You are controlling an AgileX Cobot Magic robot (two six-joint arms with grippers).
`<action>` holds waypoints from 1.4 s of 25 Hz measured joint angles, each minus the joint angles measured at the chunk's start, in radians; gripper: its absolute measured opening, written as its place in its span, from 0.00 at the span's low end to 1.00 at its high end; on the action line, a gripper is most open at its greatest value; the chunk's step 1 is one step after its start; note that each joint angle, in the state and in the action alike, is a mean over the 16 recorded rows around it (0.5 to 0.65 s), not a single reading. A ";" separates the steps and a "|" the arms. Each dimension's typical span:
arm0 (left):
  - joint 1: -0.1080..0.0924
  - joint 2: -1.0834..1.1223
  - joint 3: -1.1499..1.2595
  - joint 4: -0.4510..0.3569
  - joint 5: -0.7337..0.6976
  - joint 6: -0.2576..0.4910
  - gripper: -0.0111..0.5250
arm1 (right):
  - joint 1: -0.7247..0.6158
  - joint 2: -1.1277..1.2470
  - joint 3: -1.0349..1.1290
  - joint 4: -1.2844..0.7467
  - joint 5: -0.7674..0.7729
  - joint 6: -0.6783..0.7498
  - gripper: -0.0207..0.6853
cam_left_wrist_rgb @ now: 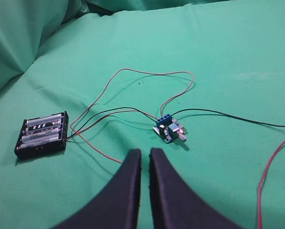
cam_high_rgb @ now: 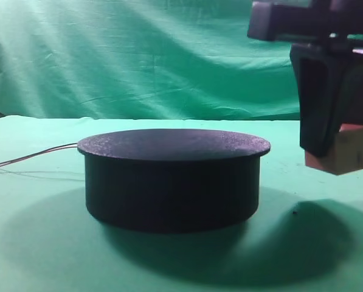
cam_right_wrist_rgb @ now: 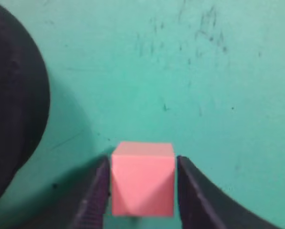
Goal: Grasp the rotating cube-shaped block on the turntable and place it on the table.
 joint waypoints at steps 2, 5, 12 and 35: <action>0.000 0.000 0.000 0.000 0.000 0.000 0.02 | -0.007 -0.037 -0.015 0.004 0.029 -0.002 0.59; 0.000 0.000 0.000 0.000 0.000 0.000 0.02 | -0.013 -0.116 -0.037 0.008 0.077 -0.006 0.52; 0.000 0.000 0.000 0.000 0.000 0.000 0.02 | -0.013 -0.372 -0.036 0.024 0.181 -0.033 0.20; 0.000 0.000 0.000 0.000 0.000 0.000 0.02 | -0.042 -0.768 0.145 0.135 0.121 -0.340 0.03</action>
